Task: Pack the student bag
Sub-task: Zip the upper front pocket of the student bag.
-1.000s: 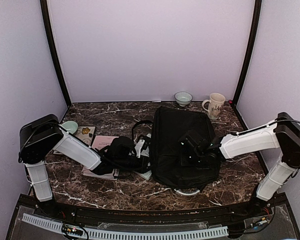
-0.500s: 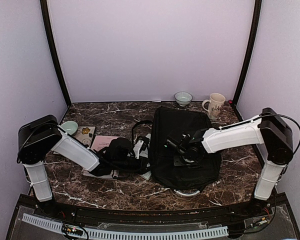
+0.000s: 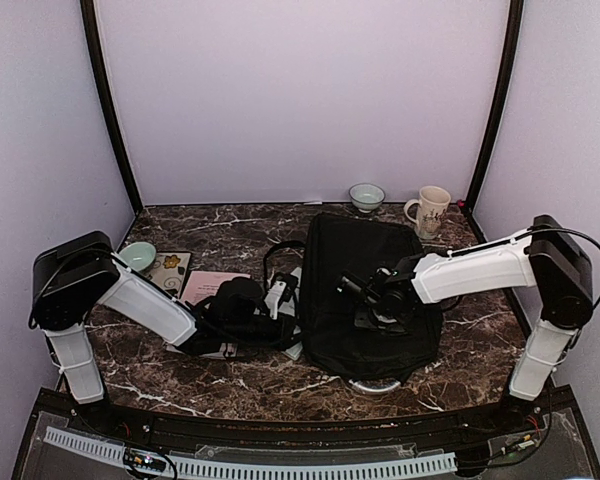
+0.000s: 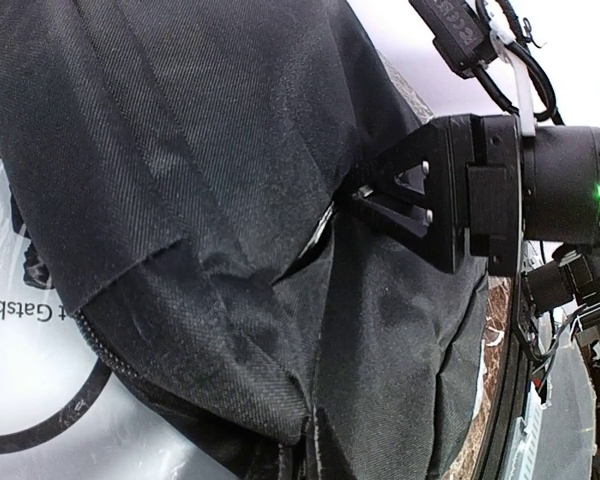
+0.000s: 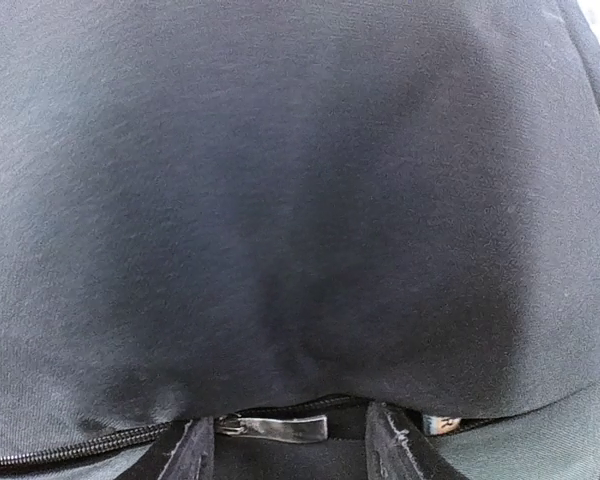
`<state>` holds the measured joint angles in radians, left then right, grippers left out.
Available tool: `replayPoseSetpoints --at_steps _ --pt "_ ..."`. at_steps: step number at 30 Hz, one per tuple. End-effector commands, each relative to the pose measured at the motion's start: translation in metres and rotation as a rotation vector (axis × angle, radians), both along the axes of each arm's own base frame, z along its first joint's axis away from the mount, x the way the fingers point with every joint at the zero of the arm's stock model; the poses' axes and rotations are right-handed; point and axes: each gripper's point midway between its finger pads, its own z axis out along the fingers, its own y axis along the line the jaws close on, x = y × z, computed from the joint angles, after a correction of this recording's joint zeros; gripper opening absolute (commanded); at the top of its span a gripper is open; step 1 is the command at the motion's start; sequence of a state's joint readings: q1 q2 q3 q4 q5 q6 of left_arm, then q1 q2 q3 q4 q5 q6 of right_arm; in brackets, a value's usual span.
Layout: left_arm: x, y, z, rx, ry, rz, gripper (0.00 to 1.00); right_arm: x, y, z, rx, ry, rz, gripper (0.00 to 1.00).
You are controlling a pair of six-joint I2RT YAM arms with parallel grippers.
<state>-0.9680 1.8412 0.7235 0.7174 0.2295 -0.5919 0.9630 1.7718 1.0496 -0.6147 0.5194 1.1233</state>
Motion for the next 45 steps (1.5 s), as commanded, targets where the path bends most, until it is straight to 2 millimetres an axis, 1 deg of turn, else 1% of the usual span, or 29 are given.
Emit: replayPoseSetpoints --at_steps 1,7,11,14,16,18,24,27,31,33,34,36,39,40,42,45 --pt "-0.027 0.022 -0.021 0.089 0.083 -0.049 0.00 -0.034 -0.138 -0.006 -0.499 0.164 -0.130 0.52" --pt "-0.027 0.026 -0.020 0.095 0.074 -0.038 0.00 -0.039 -0.151 0.003 -0.551 0.182 -0.139 0.52" --pt "-0.027 0.027 -0.017 0.092 0.068 -0.036 0.00 -0.046 -0.154 -0.001 -0.545 0.206 -0.137 0.52" --pt "-0.027 0.029 -0.016 0.096 0.062 -0.030 0.00 -0.056 -0.169 -0.003 -0.602 0.232 -0.149 0.52" --pt "-0.025 0.032 -0.016 0.107 0.057 -0.015 0.00 -0.061 -0.177 0.000 -0.637 0.242 -0.162 0.53" --pt "-0.023 0.034 -0.017 0.117 0.054 0.000 0.00 -0.061 -0.178 0.003 -0.629 0.238 -0.165 0.53" --pt "-0.018 0.045 -0.020 0.142 0.056 0.053 0.00 -0.059 -0.180 0.030 -0.631 0.194 -0.211 0.52" --pt "-0.014 0.054 -0.019 0.127 0.068 0.080 0.00 -0.061 -0.182 0.037 -0.627 0.186 -0.223 0.52" --pt "-0.008 0.065 -0.019 0.110 0.082 0.108 0.00 -0.062 -0.185 0.045 -0.607 0.162 -0.246 0.42" --pt "-0.009 0.065 -0.019 0.098 0.090 0.100 0.00 -0.062 -0.185 0.050 -0.590 0.146 -0.256 0.41" --pt "-0.010 0.062 -0.019 0.089 0.095 0.091 0.00 -0.060 -0.181 0.052 -0.571 0.137 -0.248 0.40" --pt "-0.012 0.055 -0.018 0.072 0.108 0.057 0.00 -0.053 -0.166 0.051 -0.514 0.121 -0.200 0.40" --pt "-0.017 0.044 -0.020 0.064 0.118 0.008 0.00 -0.038 -0.124 0.061 -0.345 0.046 -0.098 0.41" --pt "-0.019 0.040 -0.019 0.063 0.112 -0.006 0.00 -0.032 -0.107 0.067 -0.286 0.011 -0.065 0.41" --pt "-0.024 0.033 -0.016 0.076 0.091 -0.024 0.00 -0.026 -0.082 0.083 -0.204 -0.039 -0.008 0.41" --pt "-0.028 0.026 -0.010 0.091 0.060 -0.040 0.00 -0.023 -0.060 0.111 -0.136 -0.112 0.031 0.41"
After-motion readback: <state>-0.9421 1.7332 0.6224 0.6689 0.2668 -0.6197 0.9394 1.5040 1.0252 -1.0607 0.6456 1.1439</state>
